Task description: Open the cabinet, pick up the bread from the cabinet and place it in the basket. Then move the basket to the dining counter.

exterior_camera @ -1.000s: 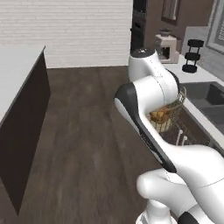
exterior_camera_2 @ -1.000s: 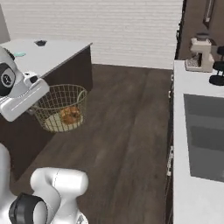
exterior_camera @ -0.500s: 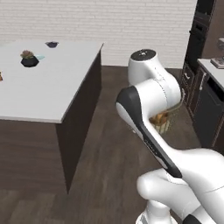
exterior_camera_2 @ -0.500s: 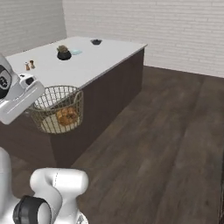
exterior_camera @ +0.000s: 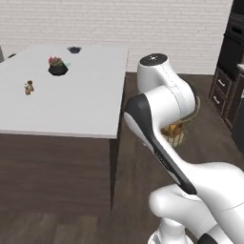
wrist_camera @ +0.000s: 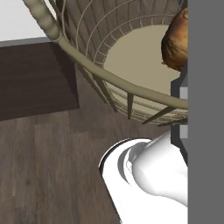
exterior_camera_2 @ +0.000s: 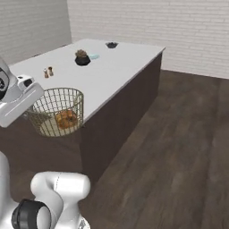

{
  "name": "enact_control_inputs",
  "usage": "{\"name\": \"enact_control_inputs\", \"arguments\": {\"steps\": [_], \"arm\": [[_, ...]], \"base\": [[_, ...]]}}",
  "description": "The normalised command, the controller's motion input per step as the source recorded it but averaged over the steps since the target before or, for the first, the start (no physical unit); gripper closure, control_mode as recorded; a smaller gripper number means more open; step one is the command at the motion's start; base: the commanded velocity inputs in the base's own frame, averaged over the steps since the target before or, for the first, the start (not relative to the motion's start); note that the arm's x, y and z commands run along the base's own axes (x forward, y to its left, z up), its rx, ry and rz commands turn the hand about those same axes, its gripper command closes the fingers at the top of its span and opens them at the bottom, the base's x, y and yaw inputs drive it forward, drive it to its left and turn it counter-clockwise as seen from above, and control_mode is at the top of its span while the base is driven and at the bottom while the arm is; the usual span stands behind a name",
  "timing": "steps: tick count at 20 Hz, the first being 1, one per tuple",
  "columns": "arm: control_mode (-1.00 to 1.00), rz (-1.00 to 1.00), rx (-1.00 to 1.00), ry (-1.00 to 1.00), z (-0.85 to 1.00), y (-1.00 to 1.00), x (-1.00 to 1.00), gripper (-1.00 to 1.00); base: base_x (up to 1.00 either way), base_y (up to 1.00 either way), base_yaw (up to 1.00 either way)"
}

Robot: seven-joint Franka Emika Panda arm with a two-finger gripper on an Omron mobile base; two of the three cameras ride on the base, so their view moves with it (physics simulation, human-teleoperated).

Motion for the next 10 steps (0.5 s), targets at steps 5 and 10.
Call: {"name": "enact_control_inputs", "arguments": {"steps": [5,10], "arm": [[1.00,0.00,0.00,0.00,0.00,0.00,0.00,1.00],[1.00,0.00,0.00,0.00,0.00,0.00,0.00,1.00]], "base": [[0.38,1.00,-0.16],[0.28,1.00,-0.16]]}}
